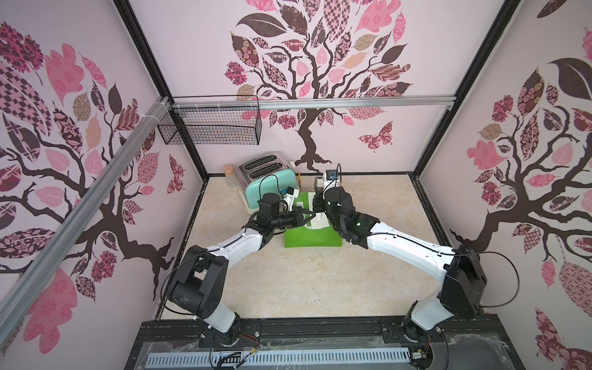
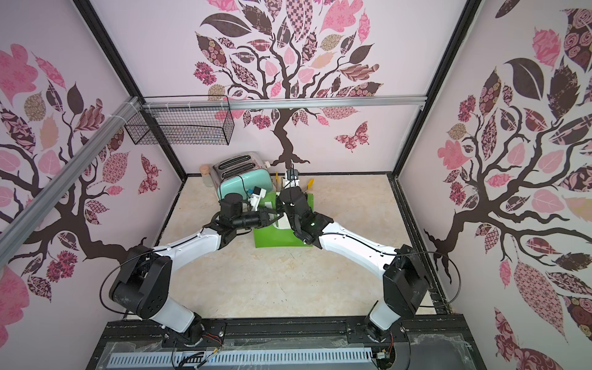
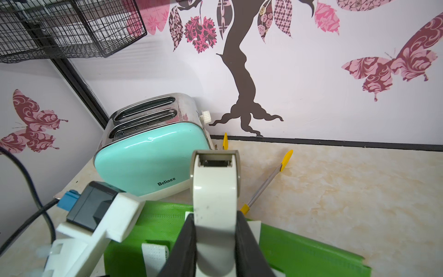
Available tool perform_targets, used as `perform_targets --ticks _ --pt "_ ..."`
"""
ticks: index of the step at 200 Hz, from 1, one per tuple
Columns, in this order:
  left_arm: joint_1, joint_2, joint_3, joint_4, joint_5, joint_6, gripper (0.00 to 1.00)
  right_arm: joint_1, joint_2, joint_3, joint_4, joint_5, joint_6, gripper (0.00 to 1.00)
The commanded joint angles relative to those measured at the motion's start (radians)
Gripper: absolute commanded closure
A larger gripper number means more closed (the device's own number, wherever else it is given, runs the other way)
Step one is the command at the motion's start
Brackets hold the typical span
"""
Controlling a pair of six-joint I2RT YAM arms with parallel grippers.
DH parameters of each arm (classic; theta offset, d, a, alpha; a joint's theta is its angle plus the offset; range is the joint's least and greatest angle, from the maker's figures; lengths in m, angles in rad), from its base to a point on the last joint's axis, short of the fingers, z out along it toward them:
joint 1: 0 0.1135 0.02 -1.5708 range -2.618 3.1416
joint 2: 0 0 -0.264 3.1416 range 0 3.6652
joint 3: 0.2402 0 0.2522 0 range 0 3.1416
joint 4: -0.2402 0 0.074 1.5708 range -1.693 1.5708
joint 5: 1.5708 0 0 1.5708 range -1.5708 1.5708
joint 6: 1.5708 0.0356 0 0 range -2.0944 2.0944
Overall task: Staple the receipts to the bags
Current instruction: Place the stapler in the takeout bag.
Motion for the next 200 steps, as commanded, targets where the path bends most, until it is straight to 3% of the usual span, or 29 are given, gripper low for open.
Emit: perform_targets --ticks 1,200 --pt "0.011 0.022 0.029 -0.001 0.025 -0.008 1.0 0.005 0.011 0.062 0.008 0.025 -0.014 0.91" --pt "0.039 0.025 0.075 -0.044 0.045 0.019 1.0 -0.052 0.176 0.266 -0.244 -0.026 0.087 0.91"
